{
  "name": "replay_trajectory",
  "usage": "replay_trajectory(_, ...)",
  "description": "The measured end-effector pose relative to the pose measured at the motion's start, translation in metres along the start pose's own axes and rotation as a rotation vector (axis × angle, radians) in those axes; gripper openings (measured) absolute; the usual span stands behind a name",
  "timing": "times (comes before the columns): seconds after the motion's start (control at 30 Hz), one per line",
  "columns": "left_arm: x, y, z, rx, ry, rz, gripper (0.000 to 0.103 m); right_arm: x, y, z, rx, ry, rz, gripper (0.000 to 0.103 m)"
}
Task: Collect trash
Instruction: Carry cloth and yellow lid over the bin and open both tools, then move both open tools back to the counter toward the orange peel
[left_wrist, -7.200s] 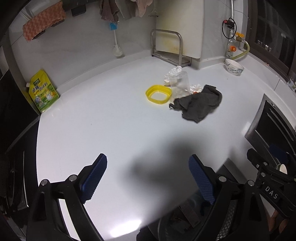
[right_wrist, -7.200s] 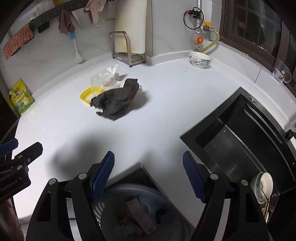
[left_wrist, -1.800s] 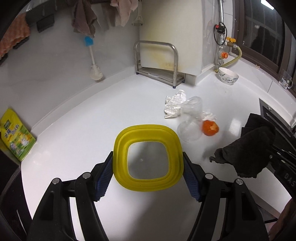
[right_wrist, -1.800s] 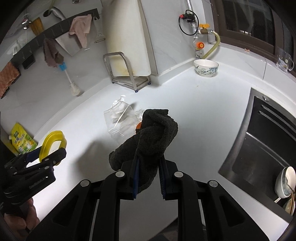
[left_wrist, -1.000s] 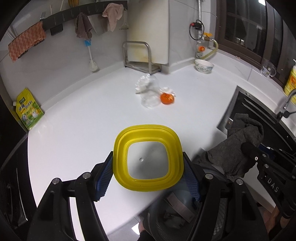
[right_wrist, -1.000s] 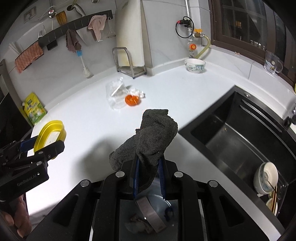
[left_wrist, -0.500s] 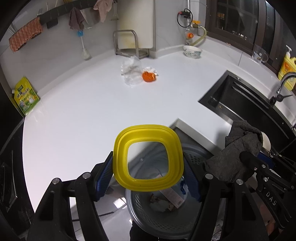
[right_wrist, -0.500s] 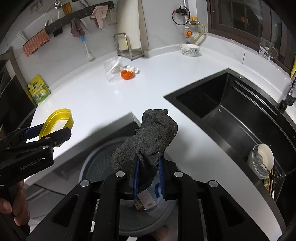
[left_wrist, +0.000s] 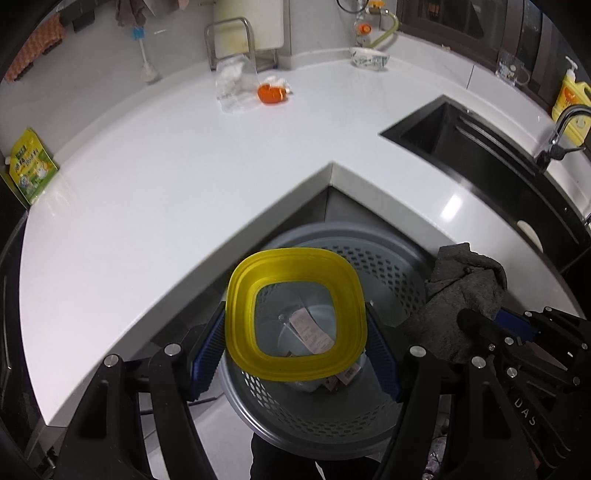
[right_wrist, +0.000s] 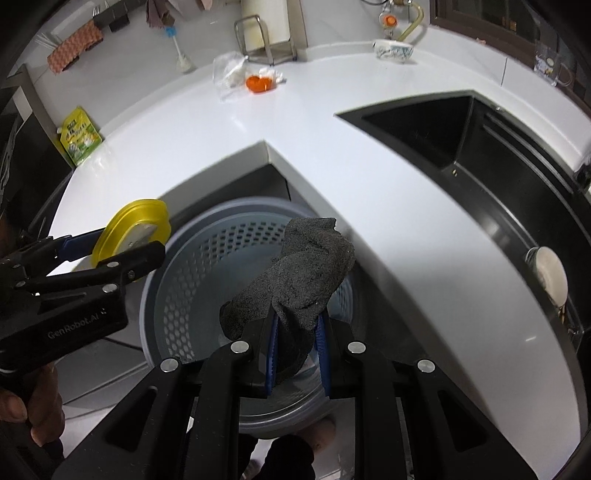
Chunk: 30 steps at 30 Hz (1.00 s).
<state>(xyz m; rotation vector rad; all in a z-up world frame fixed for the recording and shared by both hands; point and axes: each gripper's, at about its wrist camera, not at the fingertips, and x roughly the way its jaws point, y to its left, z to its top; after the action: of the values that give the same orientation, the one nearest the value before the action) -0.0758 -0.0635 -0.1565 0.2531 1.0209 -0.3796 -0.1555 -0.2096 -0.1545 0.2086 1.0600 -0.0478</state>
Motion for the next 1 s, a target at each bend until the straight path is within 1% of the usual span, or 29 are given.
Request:
replay_trajectory(0.17, 0.019, 0.001, -0.01, -0.012, 0.03, -0.007, 0.068, 0.02, -0.001, -0.006, 0.006, 0.036, 0.011, 0.018)
replay_trajectory(0.3, 0.034, 0.002, -0.016, -0.011, 0.061, 0.007, 0.068, 0.038, -0.004, -0.01, 0.02, 0.07, 0.016, 0.018)
replay_trajectory(0.5, 0.044, 0.006, -0.022, -0.014, 0.083, 0.025, 0.07, 0.058, -0.007, -0.013, 0.042, 0.105, 0.031, 0.018)
replay_trajectory(0.7, 0.048, 0.009, -0.023, -0.026, 0.096, 0.037, 0.071, 0.066, -0.009, -0.015, 0.049, 0.123, 0.034, 0.019)
replay_trajectory(0.73, 0.048, 0.009, -0.022, -0.027, 0.098, 0.038, 0.072, 0.066, -0.009, -0.015, 0.052, 0.123, 0.035, 0.021)
replay_trajectory(0.77, 0.048, 0.009, -0.022, -0.029, 0.099, 0.04, 0.075, 0.065, -0.01, -0.015, 0.055, 0.121, 0.036, 0.033)
replay_trajectory(0.8, 0.047, 0.01, -0.022, -0.034, 0.096, 0.042, 0.076, 0.064, -0.011, -0.015, 0.058, 0.116, 0.035, 0.049)
replay_trajectory(0.83, 0.046, 0.012, -0.022, -0.038, 0.094, 0.043, 0.078, 0.062, -0.012, -0.014, 0.06, 0.103, 0.033, 0.053)
replay_trajectory(0.87, 0.045, 0.012, -0.021, -0.042, 0.092, 0.044, 0.079, 0.058, -0.012, -0.013, 0.06, 0.088, 0.03, 0.055)
replay_trajectory(0.93, 0.044, 0.015, -0.02, -0.049, 0.091, 0.051, 0.082, 0.056, -0.014, -0.011, 0.058, 0.085, 0.028, 0.055)
replay_trajectory(1.0, 0.043, 0.017, -0.02, -0.059, 0.091, 0.053, 0.083, 0.056, -0.015, -0.011, 0.062, 0.088, 0.026, 0.055)
